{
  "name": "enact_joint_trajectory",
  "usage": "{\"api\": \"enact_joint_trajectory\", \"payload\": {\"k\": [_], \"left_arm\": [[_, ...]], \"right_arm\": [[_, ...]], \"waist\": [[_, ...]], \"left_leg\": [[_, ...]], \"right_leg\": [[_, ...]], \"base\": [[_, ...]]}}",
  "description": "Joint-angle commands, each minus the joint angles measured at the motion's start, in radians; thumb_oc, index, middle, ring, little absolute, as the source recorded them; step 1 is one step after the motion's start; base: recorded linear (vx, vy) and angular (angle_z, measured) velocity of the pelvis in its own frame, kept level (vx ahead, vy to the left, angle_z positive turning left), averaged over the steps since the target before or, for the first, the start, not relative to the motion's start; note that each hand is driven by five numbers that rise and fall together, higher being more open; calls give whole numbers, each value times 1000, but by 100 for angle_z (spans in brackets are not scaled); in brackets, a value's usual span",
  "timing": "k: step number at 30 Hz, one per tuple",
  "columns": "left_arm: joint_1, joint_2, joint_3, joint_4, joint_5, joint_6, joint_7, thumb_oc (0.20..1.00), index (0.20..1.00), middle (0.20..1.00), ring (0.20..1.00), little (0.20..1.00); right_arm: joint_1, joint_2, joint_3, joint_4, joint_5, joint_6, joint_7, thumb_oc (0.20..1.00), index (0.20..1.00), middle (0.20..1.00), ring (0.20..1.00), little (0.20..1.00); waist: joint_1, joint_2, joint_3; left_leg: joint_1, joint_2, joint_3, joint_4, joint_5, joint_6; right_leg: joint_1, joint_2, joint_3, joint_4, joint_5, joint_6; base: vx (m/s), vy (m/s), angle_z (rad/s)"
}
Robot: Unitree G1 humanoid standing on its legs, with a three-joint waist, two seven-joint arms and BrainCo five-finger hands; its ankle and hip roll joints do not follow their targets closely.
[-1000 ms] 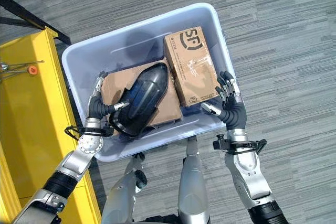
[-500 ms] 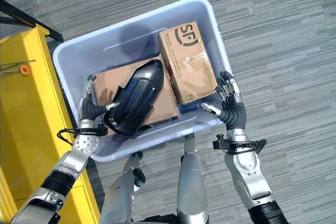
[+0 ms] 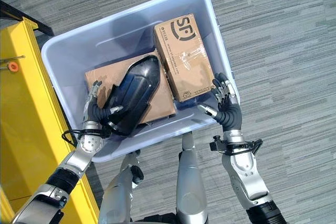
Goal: Move parts from the plastic box to the shelf.
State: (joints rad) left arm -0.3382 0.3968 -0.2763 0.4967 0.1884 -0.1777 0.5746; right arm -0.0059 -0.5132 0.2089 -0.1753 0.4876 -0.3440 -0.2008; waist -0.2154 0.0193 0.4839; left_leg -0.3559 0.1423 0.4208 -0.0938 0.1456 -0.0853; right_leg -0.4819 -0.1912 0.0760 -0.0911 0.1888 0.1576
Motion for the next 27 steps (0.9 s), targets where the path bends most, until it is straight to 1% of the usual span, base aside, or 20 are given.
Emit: {"api": "enact_joint_trajectory", "payload": {"k": [1,4,8,9,10,11,12,13,16,20,22,23,24,25,27], "left_arm": [[-48,21,18,71,10,2,53,1000,1000,1000,1000,1000],[-81,8,12,158,-6,17,76,1000,1000,1000,1000,1000],[-135,-24,19,272,-72,34,100,1000,1000,1000,1000,1000],[-162,-39,29,343,-117,40,111,1000,1000,1000,1000,1000],[-165,-39,28,345,-118,39,111,1000,1000,1000,1000,1000],[-179,-44,35,379,-147,40,112,1000,1000,1000,1000,1000],[-208,-58,49,434,-204,43,115,1000,1000,1000,1000,1000],[-210,-58,49,436,-205,41,115,1000,1000,1000,1000,1000],[-253,-60,67,520,-267,42,120,1000,1000,1000,1000,1000],[-289,-62,64,574,-287,46,130,1000,1000,1000,1000,1000],[-298,-65,47,576,-271,51,135,1000,1000,1000,1000,1000],[-298,-65,47,576,-270,51,135,865,865,865,865,865],[-303,-66,41,580,-262,53,135,523,523,523,523,523],[-308,-69,33,584,-254,56,135,200,200,200,200,200],[-309,-76,23,586,-244,56,135,200,200,200,200,200]], "right_arm": [[-50,7,-34,-26,20,-60,-6,1000,1000,1000,1000,1000],[-61,7,-19,-24,23,-63,-11,1000,1000,1000,1000,1000],[-69,3,-3,-20,21,-63,-25,1000,1000,1000,1000,1000],[-73,4,6,-16,20,-61,-32,1000,1000,1000,1000,1000],[-74,3,5,-16,20,-61,-33,1000,1000,1000,1000,1000],[-76,3,10,-15,23,-61,-36,1000,1000,1000,1000,1000],[-82,3,24,-16,29,-58,-40,1000,1000,1000,1000,1000],[-83,3,25,-15,29,-58,-40,1000,1000,1000,1000,1000],[-86,-1,40,-18,38,-61,-46,1000,1000,1000,1000,1000],[-90,-7,53,-19,46,-66,-49,1000,1000,1000,1000,1000],[-92,-11,61,-23,48,-69,-47,1000,1000,1000,1000,1000],[-92,-11,60,-23,48,-69,-47,1000,1000,1000,1000,1000],[-93,-11,61,-23,47,-69,-47,1000,1000,1000,1000,1000],[-94,-13,63,-24,45,-70,-48,1000,1000,1000,1000,1000],[-90,-15,61,-26,46,-72,-46,1000,1000,1000,1000,1000]], "waist": [[3,-29,16],[-1,-31,19],[-9,-38,25],[-14,-41,27],[-14,-41,27],[-17,-43,28],[-22,-46,28],[-22,-46,29],[-28,-49,32],[-33,-53,35],[-34,-53,35],[-34,-53,35],[-34,-54,35],[-35,-55,35],[-35,-56,35]], "left_leg": [[49,72,-54,80,-66,-70],[44,72,-50,80,-64,-70],[35,75,-46,84,-64,-71],[31,76,-45,88,-64,-71],[31,76,-45,88,-64,-71],[28,77,-45,91,-65,-72],[24,77,-43,94,-66,-73],[24,77,-43,95,-66,-73],[12,80,-44,107,-70,-74],[-2,81,-45,114,-71,-74],[-9,82,-46,116,-71,-74],[-10,82,-46,116,-71,-74],[-12,83,-46,117,-71,-74],[-16,84,-46,120,-72,-75],[-17,84,-46,121,-72,-75]], "right_leg": [[2,-42,-45,110,-49,18],[-13,-38,-42,114,-46,17],[-25,-36,-35,118,-43,16],[-29,-34,-34,119,-42,16],[-30,-34,-34,120,-42,16],[-33,-33,-32,121,-41,15],[-38,-31,-29,122,-39,14],[-38,-31,-29,122,-39,14],[-47,-29,-25,126,-39,14],[-60,-28,-26,131,-39,13],[-65,-27,-26,132,-39,12],[-65,-27,-26,132,-39,12],[-68,-26,-26,133,-39,12],[-72,-25,-25,134,-39,11],[-74,-24,-25,135,-39,11]], "base": [[0,0,0],[-3,2,-3],[-4,-7,-4],[0,-7,-6],[0,0,0],[0,0,0],[0,0,0],[0,0,0],[-1,-6,-2],[4,-7,-3],[0,0,0],[0,0,0],[0,0,0],[0,0,0],[0,0,0]]}}
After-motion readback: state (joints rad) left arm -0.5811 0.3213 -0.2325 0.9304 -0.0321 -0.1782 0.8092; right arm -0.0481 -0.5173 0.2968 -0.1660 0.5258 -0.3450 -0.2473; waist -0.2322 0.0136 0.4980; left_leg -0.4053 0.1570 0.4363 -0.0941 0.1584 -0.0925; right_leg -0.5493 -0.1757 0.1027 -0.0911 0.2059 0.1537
